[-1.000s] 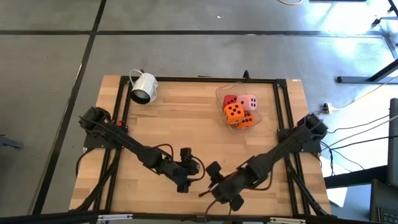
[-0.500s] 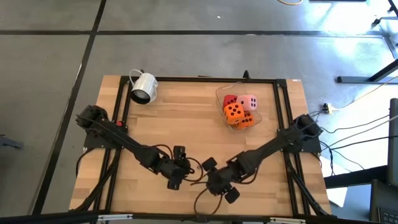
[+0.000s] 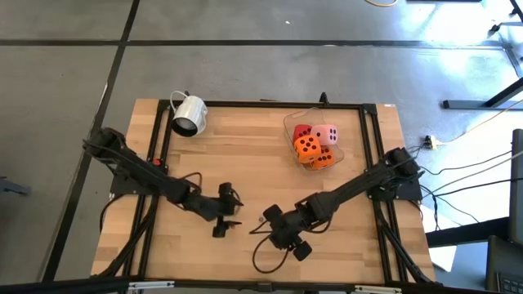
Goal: Pick & Place Dice
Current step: Put the bottom small blue die in the bin
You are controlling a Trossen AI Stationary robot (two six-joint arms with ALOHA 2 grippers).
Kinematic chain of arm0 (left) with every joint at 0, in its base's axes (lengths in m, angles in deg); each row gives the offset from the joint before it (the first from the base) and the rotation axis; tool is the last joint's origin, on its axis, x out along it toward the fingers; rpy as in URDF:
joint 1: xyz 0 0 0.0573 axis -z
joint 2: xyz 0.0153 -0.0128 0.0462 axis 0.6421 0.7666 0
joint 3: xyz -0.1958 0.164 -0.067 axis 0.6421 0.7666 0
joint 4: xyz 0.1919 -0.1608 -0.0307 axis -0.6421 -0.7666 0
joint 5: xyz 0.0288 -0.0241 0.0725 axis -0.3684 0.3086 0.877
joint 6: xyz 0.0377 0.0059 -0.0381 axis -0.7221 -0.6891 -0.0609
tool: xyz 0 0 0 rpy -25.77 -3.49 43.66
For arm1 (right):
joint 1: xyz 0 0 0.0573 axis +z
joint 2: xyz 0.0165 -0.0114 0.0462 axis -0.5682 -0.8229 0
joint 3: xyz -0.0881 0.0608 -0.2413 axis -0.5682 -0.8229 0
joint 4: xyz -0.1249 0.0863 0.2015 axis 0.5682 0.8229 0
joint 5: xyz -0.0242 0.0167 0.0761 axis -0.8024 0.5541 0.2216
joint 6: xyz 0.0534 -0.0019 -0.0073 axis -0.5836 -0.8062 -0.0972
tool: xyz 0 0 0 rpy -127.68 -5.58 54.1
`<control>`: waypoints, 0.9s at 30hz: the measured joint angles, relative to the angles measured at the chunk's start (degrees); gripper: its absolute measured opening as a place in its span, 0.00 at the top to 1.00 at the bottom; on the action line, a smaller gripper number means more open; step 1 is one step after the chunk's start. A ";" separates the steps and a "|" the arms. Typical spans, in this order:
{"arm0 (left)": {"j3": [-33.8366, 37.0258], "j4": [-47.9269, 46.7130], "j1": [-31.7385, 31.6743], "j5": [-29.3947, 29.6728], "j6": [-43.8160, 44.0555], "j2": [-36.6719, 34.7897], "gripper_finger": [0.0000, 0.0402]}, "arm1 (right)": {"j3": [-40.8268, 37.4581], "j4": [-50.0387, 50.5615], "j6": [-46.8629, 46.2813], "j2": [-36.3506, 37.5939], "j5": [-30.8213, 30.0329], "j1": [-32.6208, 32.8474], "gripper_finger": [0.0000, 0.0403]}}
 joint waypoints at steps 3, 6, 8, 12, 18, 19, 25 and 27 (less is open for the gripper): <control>2.92 5.25 0.04 1.10 0.31 -2.40 0.27 | -0.73 -0.31 1.51 0.00 1.95 -0.24 0.56; 3.33 6.51 0.04 1.24 0.31 -4.08 0.27 | -1.72 -0.89 2.27 0.00 2.06 -0.45 0.56; 3.32 7.60 0.04 1.26 -0.27 -4.80 0.27 | -2.77 -3.34 2.49 0.00 2.67 -0.81 0.56; 3.33 10.55 0.28 1.24 -2.26 -4.80 0.27 | -6.16 -7.02 2.66 0.00 5.63 -2.27 0.56; 3.29 12.04 0.59 1.17 -3.17 -4.80 0.27 | -8.91 -9.97 2.46 0.17 10.00 -4.69 0.56; 3.29 12.14 0.59 1.12 -3.17 -4.80 0.27 | -8.92 -10.15 2.49 0.18 10.65 -5.01 0.56; 3.29 12.10 0.59 1.08 -3.28 -4.80 0.27 | -8.92 -10.32 4.02 0.24 11.49 -6.49 0.56; 3.29 12.13 0.59 1.08 -3.28 -4.80 0.27 | -8.92 -10.15 4.63 0.24 11.46 -6.88 0.56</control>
